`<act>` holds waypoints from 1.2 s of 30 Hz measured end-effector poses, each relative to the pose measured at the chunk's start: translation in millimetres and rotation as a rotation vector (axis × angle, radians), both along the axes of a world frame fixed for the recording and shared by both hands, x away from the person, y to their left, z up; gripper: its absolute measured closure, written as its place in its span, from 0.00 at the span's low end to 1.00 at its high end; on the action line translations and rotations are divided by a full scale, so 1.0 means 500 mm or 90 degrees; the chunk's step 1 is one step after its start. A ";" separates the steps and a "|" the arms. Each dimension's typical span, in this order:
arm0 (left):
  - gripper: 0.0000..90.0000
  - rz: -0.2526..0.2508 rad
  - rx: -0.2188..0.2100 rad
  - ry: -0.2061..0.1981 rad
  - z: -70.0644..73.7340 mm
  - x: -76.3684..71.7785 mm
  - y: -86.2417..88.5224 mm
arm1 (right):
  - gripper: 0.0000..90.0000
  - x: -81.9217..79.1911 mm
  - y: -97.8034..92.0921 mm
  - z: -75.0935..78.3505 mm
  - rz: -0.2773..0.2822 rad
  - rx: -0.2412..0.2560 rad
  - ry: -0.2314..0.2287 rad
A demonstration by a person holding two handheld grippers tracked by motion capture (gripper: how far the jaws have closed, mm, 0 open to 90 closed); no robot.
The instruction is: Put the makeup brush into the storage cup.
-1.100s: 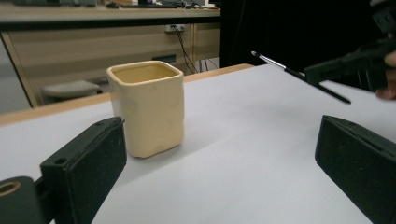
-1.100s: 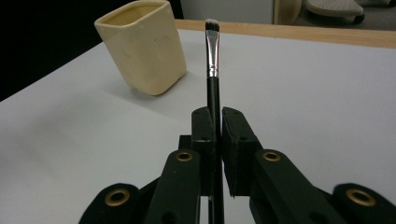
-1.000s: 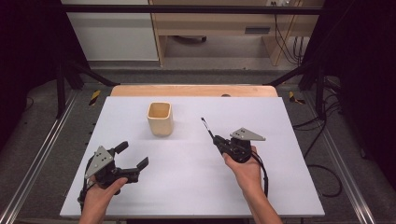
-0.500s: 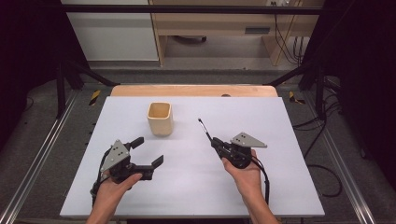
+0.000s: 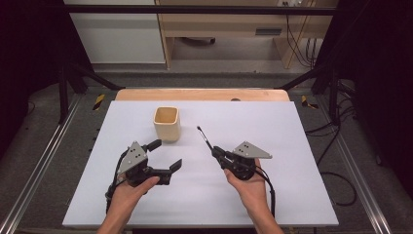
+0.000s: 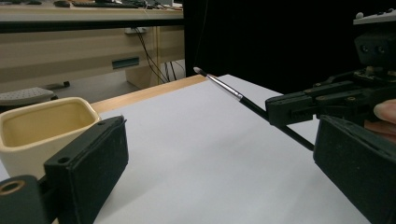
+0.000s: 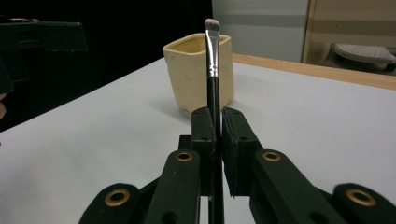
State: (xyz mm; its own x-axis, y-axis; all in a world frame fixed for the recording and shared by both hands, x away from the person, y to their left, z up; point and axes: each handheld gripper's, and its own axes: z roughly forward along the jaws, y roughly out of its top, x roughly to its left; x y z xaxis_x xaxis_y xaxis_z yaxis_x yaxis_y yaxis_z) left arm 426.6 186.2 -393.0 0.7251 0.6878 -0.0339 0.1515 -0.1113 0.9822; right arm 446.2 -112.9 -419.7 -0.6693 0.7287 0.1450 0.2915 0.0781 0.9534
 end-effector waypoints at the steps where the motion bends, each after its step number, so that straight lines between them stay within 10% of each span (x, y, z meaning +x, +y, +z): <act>1: 0.03 -0.002 0.002 0.000 0.003 0.001 -0.002 | 0.93 -0.003 0.006 0.002 0.007 0.001 -0.005; 36: 0.21 -0.010 -0.029 0.051 0.001 0.022 -0.015 | 0.93 -0.038 0.073 0.014 0.093 0.011 -0.082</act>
State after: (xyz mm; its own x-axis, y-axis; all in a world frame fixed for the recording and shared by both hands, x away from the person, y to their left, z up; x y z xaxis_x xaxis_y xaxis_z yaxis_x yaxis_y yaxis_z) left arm 437.5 178.4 -392.6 0.7296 0.6727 -0.1228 0.2278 -0.0698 0.9712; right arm 427.4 -76.2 -412.7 -0.7821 0.6200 0.0629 0.1537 0.0941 0.9836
